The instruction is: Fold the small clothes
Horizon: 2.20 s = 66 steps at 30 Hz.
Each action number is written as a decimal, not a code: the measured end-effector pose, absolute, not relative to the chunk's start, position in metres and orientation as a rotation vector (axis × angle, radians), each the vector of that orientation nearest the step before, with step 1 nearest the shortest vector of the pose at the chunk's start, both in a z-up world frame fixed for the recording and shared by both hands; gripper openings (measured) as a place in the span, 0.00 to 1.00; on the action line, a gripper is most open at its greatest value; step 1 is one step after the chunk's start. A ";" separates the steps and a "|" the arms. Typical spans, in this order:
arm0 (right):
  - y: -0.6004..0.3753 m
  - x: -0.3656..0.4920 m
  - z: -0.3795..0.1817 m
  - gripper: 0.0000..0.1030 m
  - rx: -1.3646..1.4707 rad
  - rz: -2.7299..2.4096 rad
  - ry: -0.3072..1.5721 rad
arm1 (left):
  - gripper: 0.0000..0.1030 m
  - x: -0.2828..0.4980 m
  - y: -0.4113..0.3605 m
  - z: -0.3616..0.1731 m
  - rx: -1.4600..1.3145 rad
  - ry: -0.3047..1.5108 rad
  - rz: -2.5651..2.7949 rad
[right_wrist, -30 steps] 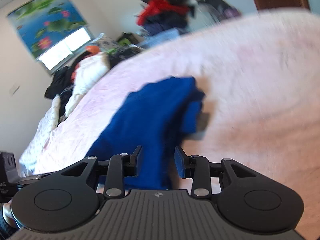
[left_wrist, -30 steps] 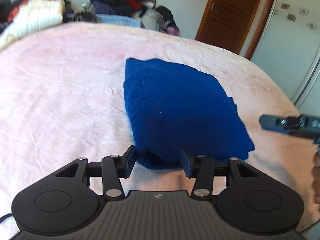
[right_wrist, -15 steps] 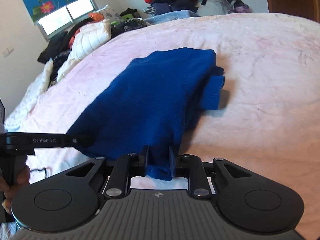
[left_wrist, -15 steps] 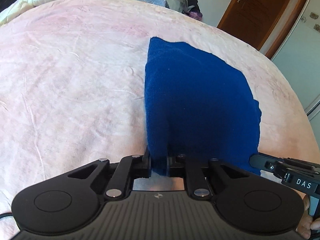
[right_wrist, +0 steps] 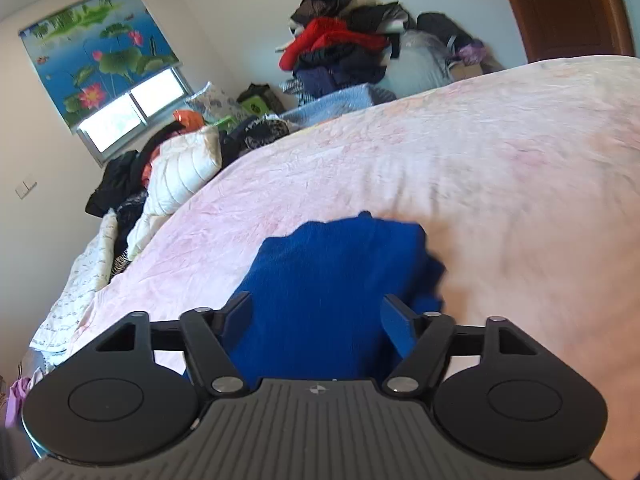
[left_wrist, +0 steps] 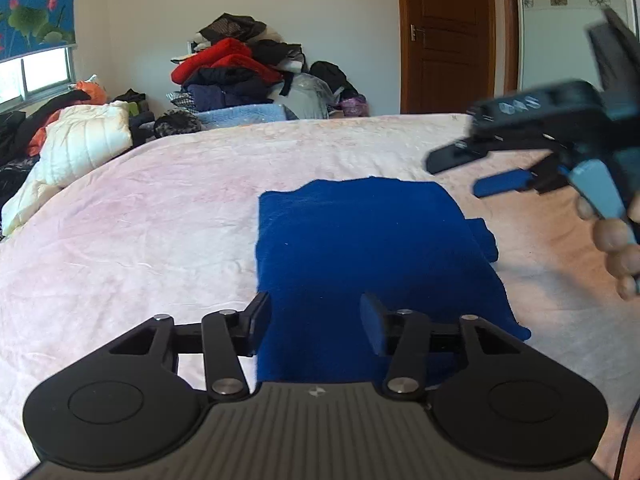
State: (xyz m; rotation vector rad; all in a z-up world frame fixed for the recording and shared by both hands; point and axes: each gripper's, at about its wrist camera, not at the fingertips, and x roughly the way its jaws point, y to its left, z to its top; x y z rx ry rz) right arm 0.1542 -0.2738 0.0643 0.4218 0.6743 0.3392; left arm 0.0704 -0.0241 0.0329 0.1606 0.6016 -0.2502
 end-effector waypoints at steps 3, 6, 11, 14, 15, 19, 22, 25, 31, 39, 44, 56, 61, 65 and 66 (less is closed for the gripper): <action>-0.252 0.216 0.045 0.69 0.337 0.291 0.802 | 0.47 0.102 -0.034 0.005 0.149 0.780 -0.258; -0.234 0.243 0.014 0.78 0.187 0.237 0.868 | 0.52 0.105 -0.027 -0.005 0.120 0.748 -0.275; -0.219 0.238 0.012 0.74 0.141 0.192 0.860 | 0.51 0.100 -0.020 0.008 0.080 0.747 -0.266; -0.231 0.182 0.040 0.76 0.249 0.275 0.726 | 0.54 0.066 -0.009 0.019 0.032 0.686 -0.280; -0.235 0.158 0.045 0.79 0.275 0.297 0.674 | 0.55 0.055 -0.005 0.019 0.006 0.682 -0.285; -0.246 0.064 0.035 0.85 0.309 0.301 0.580 | 0.56 0.031 0.002 -0.003 -0.016 0.741 -0.229; -0.242 0.024 0.009 0.84 0.245 0.175 0.635 | 0.69 0.021 -0.002 -0.014 0.039 0.715 -0.185; -0.231 0.001 -0.013 0.90 0.110 0.085 0.671 | 0.85 0.020 -0.008 -0.018 0.051 0.708 -0.197; -0.224 -0.001 -0.017 1.00 0.030 -0.020 0.708 | 0.98 0.013 -0.010 -0.031 0.078 0.639 -0.167; -0.226 0.004 -0.022 1.00 0.028 -0.048 0.685 | 1.00 0.017 -0.011 -0.031 0.077 0.636 -0.160; -0.228 0.006 -0.022 0.99 0.030 -0.037 0.685 | 1.00 0.017 -0.011 -0.031 0.079 0.635 -0.164; -0.228 0.006 -0.022 0.99 0.030 -0.035 0.686 | 1.00 0.015 -0.012 -0.032 0.081 0.635 -0.166; -0.228 0.007 -0.022 0.99 0.030 -0.034 0.686 | 1.00 0.014 -0.012 -0.032 0.081 0.635 -0.167; -0.228 0.007 -0.022 0.99 0.030 -0.034 0.686 | 1.00 0.015 -0.011 -0.032 0.080 0.635 -0.167; -0.228 0.007 -0.022 0.99 0.030 -0.034 0.686 | 1.00 0.014 -0.011 -0.032 0.081 0.635 -0.167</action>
